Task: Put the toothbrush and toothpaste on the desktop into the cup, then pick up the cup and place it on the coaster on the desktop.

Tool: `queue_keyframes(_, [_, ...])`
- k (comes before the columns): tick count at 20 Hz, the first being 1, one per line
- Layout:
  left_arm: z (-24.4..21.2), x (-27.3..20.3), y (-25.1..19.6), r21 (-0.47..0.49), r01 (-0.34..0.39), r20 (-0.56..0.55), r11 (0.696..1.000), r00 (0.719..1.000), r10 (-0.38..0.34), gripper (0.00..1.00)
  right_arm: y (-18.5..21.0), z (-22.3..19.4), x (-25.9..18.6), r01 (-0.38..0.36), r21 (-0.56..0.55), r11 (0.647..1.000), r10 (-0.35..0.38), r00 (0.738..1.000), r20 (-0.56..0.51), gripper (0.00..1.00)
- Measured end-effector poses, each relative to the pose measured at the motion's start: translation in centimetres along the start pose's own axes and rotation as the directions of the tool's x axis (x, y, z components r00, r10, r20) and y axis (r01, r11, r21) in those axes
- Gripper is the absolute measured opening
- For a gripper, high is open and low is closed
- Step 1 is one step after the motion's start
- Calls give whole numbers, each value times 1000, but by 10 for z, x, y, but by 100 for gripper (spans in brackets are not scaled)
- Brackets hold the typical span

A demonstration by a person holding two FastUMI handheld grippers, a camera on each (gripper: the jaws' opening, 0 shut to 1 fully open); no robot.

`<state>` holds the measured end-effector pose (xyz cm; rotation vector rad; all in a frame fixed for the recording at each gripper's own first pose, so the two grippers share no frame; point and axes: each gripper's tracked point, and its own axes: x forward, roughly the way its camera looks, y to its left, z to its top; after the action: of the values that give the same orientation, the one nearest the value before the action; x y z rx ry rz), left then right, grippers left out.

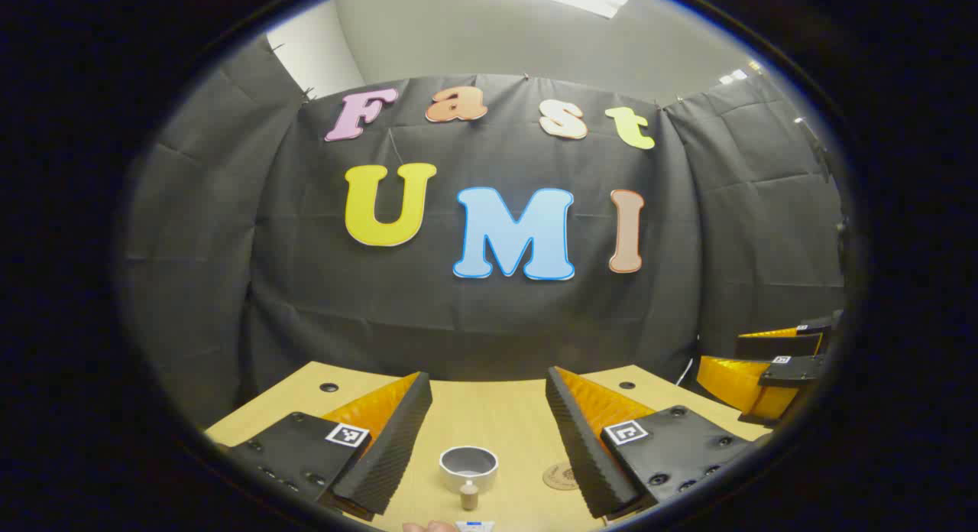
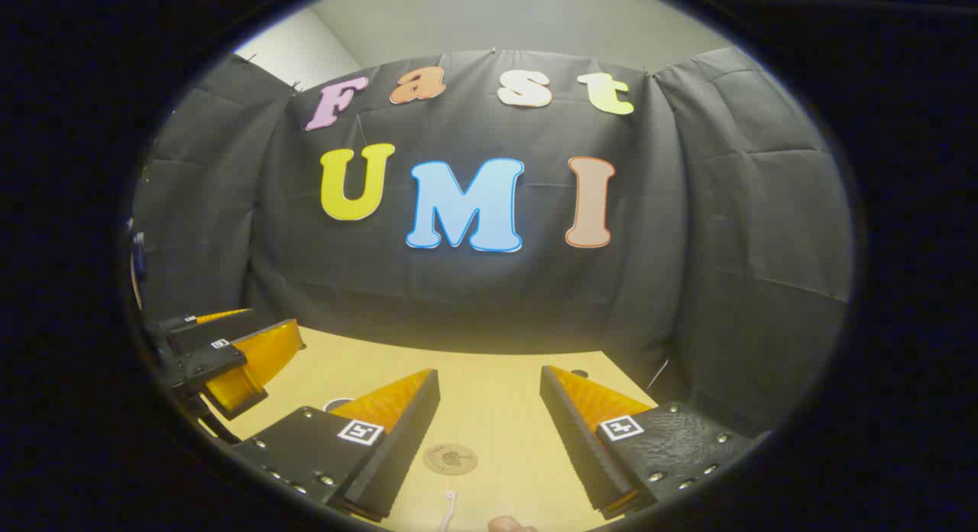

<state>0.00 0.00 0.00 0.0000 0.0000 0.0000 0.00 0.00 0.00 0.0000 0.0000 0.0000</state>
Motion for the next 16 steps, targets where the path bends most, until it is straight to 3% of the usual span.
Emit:
queue_keyframes(2, [-9,2,-2,-2,8,-35,1000,999,-8,98,1,-4,2,-5,-9,1000,5,1000,-15,88])
queue_keyframes(3, [-13,3,-1,0,7,-47,1000,999,-7,94,2,-6,3,-7,-13,1000,7,1000,-22,88])
queue_keyframes(11, [-28,8,-2,-8,26,-109,1000,994,-27,96,0,-18,7,-6,-44,999,2,997,-76,88])
queue_keyframes(16, [-39,8,-5,-16,32,-157,999,987,-34,98,13,-31,9,-51,-27,998,47,988,-146,87])
